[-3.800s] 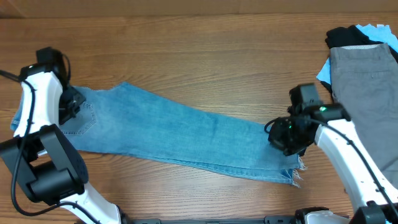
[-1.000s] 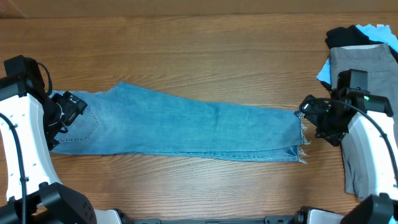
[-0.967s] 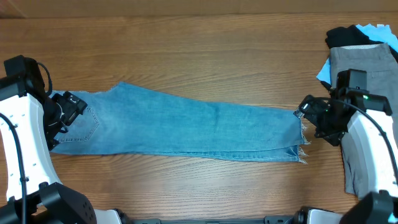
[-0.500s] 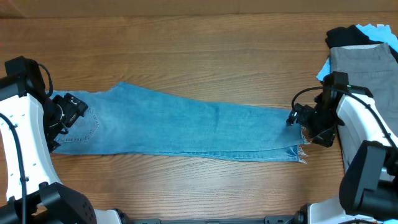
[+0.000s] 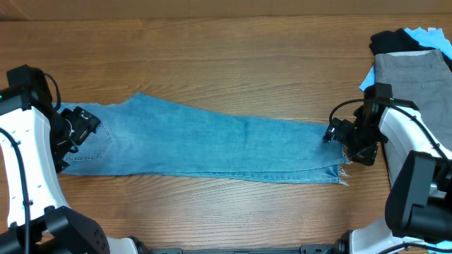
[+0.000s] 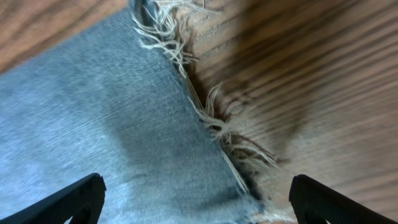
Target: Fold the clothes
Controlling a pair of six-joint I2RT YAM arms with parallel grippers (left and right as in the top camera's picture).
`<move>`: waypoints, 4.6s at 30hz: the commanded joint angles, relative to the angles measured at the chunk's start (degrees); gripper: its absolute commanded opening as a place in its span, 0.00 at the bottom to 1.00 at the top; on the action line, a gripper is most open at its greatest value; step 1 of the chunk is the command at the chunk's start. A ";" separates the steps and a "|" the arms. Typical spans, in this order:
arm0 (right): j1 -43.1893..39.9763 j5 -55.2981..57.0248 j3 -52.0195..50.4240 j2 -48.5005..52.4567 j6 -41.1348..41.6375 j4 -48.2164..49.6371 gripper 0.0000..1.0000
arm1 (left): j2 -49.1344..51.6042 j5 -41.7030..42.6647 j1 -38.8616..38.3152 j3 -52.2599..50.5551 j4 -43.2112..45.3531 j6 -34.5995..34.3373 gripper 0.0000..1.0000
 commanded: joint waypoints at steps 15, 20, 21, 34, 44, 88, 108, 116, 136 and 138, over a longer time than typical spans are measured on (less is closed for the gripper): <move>2.89 -5.75 -10.32 0.96 -1.88 7.72 0.88 | -0.02 0.50 -0.15 -7.04 3.39 0.92 1.00; 2.89 -5.77 -10.58 0.96 -1.44 7.19 0.58 | -0.02 0.48 -0.15 -7.04 3.43 0.90 1.00; 2.89 -5.73 -10.54 0.96 -1.16 7.19 0.42 | -0.02 0.48 -0.15 -7.04 3.39 0.92 1.00; 2.82 0.35 -4.76 0.68 3.82 3.39 0.04 | -0.02 0.48 -0.15 -7.04 3.08 0.90 1.00; 4.39 2.23 3.43 -5.70 6.60 -5.01 0.04 | -0.02 0.46 -0.15 -7.04 3.15 0.90 1.00; 51.78 -9.79 15.58 -2.36 28.83 10.69 0.04 | -0.02 0.48 -0.15 -7.04 1.75 0.92 1.00; 53.94 -11.76 15.58 3.21 31.74 25.64 0.12 | -0.02 0.44 -0.15 -7.04 1.64 1.14 1.00; 53.94 -11.58 15.58 3.21 31.80 25.88 0.33 | -0.02 0.46 -0.15 -7.04 1.55 1.14 1.00; 39.26 -6.56 16.68 1.95 16.26 -0.74 0.22 | -0.02 0.48 -0.15 -7.04 1.92 1.11 1.00; 38.86 -6.60 14.40 1.97 16.28 0.74 0.18 | -0.02 0.46 -0.15 -7.04 1.97 1.14 1.00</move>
